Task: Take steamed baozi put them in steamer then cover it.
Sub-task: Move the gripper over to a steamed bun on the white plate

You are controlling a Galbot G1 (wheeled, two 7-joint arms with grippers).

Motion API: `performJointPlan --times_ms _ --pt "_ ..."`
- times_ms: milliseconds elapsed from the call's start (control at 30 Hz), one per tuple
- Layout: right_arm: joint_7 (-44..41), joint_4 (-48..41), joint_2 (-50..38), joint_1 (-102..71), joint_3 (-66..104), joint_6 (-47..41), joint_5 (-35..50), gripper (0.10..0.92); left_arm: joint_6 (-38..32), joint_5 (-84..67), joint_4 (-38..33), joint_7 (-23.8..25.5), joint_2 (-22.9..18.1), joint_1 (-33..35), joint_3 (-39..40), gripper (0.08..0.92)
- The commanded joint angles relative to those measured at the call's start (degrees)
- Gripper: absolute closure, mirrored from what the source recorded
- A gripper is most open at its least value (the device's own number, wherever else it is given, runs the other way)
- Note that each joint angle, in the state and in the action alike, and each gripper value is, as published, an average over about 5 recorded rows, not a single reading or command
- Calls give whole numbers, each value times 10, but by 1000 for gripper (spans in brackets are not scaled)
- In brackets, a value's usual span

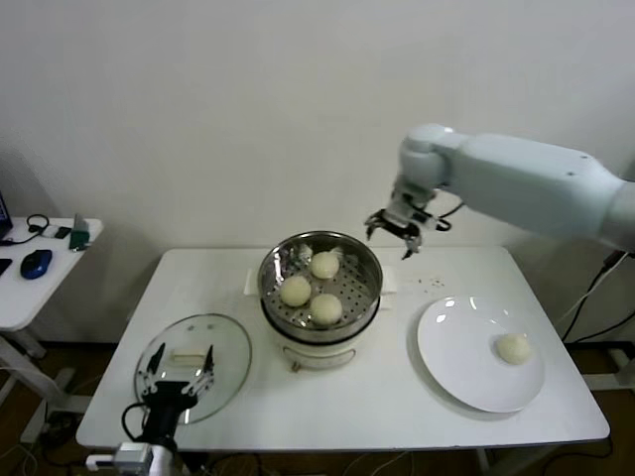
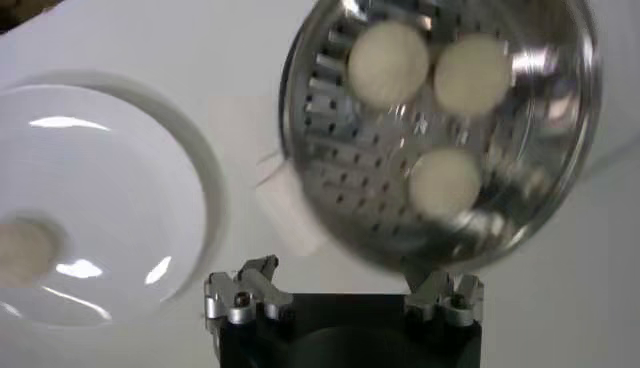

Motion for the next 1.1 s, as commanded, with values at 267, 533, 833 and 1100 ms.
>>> performJointPlan --times_ms 267,533,833,1100 --pt "26 45 -292 -231 119 -251 14 203 4 8 -7 -1 -2 1 4 177" --pt "-10 -37 -284 -395 259 -202 -73 203 2 13 -7 0 -3 8 2 177" --pt "-22 -113 -231 -410 273 -169 -64 203 4 19 -7 -2 -6 9 3 177" --pt "-13 -156 -186 -408 278 -162 -66 203 3 21 -4 -2 -8 10 2 177"
